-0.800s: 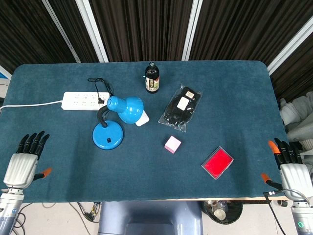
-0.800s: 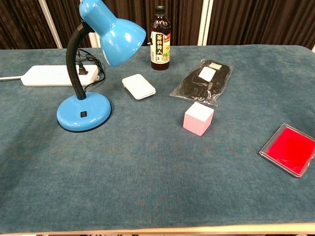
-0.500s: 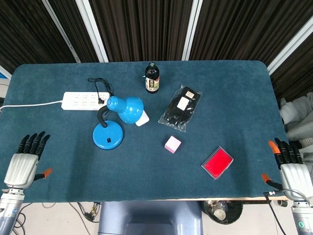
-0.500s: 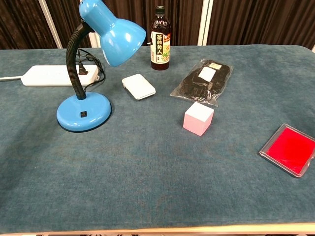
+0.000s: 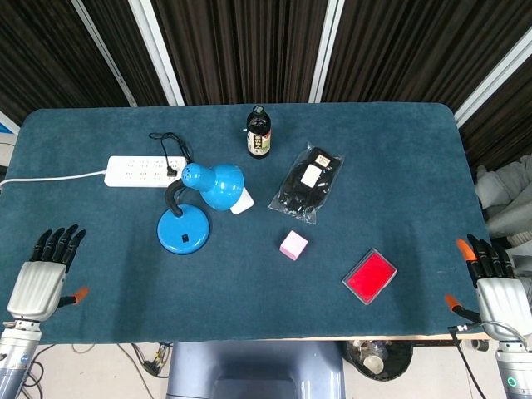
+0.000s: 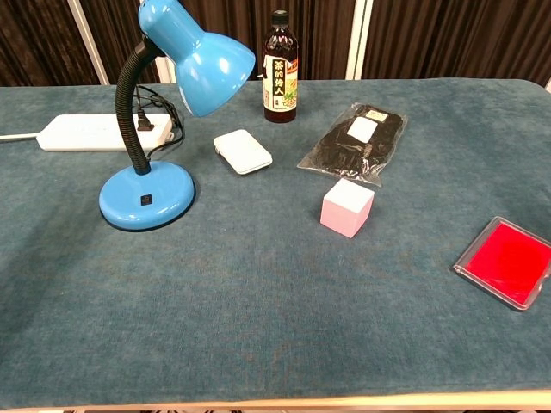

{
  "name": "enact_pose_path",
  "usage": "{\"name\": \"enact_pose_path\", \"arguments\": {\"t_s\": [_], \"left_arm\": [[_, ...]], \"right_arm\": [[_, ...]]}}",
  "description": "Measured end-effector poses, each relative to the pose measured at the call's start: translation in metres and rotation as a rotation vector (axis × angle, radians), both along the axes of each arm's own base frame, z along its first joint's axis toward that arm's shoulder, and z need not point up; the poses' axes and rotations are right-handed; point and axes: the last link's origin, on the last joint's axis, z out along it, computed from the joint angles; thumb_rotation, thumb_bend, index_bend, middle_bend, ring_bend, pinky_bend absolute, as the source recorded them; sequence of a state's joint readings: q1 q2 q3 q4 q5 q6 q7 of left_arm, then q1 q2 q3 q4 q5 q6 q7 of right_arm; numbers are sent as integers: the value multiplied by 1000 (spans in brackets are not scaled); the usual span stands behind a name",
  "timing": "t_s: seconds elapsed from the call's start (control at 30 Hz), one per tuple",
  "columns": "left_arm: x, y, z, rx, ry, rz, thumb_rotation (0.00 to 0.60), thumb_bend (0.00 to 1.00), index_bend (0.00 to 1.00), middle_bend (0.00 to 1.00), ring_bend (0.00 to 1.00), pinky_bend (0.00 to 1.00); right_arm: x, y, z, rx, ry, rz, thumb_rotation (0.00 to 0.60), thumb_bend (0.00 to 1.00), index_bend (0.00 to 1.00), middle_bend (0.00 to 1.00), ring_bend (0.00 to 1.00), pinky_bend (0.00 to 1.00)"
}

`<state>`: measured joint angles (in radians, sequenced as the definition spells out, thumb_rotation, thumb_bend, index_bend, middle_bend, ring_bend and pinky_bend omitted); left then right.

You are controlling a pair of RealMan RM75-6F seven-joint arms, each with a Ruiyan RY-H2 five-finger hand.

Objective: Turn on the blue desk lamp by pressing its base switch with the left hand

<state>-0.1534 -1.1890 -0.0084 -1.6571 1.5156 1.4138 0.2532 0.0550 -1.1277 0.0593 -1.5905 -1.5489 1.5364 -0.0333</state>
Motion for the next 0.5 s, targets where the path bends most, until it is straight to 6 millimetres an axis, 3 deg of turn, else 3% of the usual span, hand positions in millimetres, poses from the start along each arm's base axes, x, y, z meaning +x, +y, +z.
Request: {"name": "enact_pose_path", "arguments": {"t_s": [0.07, 0.13, 0.17, 0.3, 0.5], "left_arm": [[1, 1, -1, -8, 8, -1, 600, 231, 0, 423, 475, 585], [2, 3, -3, -17, 21, -4, 600, 321, 0, 648, 672, 729], [3, 5, -4, -22, 27, -5, 600, 355, 0, 715, 728, 767], [7, 11, -11, -64, 52, 8, 600, 431, 0, 819, 822, 827], [22, 27, -32, -148, 118, 10, 600, 485, 0, 896, 891, 878]], "right_arm": [[0, 0, 0, 1, -4, -1, 600, 250, 0, 0, 0, 0], [0, 0, 0, 1, -4, 0, 600, 250, 0, 0, 0, 0], [0, 0, 0, 1, -4, 1, 600, 250, 0, 0, 0, 0], [0, 0, 0, 2, -9, 1, 600, 250, 0, 0, 0, 0], [1, 0, -1, 4, -11, 2, 600, 250, 0, 0, 0, 0]]}}
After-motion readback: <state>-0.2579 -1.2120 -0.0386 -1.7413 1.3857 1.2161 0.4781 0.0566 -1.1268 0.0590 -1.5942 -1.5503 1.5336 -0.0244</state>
